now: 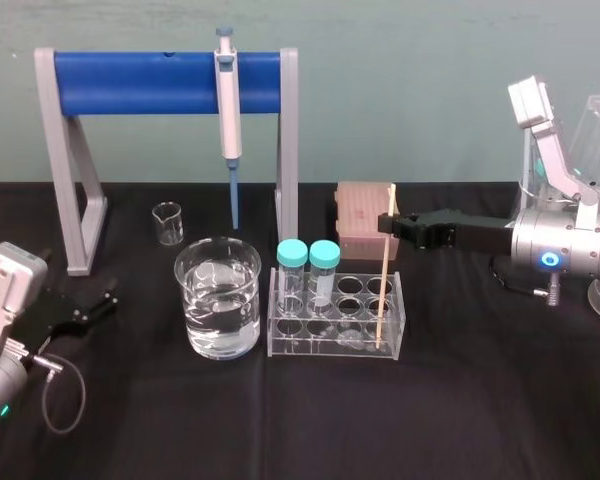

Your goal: Hold the thermometer with one hand and immerse one end into the beaker, then reinsert it into the test tube rack.

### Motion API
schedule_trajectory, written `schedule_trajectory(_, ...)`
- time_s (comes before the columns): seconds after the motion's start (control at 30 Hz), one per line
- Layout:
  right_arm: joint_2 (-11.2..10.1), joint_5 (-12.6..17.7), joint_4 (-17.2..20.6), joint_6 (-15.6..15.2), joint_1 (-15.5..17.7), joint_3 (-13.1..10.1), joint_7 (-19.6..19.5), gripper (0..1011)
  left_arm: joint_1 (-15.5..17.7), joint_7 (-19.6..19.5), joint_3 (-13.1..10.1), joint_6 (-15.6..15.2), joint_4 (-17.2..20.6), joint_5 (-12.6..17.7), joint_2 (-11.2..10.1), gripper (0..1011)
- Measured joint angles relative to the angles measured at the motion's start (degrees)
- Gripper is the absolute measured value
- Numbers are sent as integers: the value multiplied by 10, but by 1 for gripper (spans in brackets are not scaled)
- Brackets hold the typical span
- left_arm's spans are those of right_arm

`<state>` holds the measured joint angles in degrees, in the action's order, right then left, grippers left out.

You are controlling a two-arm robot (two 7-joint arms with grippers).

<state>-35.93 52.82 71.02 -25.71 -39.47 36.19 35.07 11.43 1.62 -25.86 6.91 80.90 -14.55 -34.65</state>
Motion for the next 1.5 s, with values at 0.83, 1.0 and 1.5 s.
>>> schedule_trajectory(0.83,-29,4,79,71,36,-40,-42,55,0,0,0,0,0,0,0,1004)
schedule_trajectory(1.0,-37,-8,109,94,50,-54,-56,56,0,0,0,0,0,0,0,1004)
schedule_trajectory(1.5,-2,-38,148,112,19,-64,-57,55,0,0,0,0,0,0,0,1004)
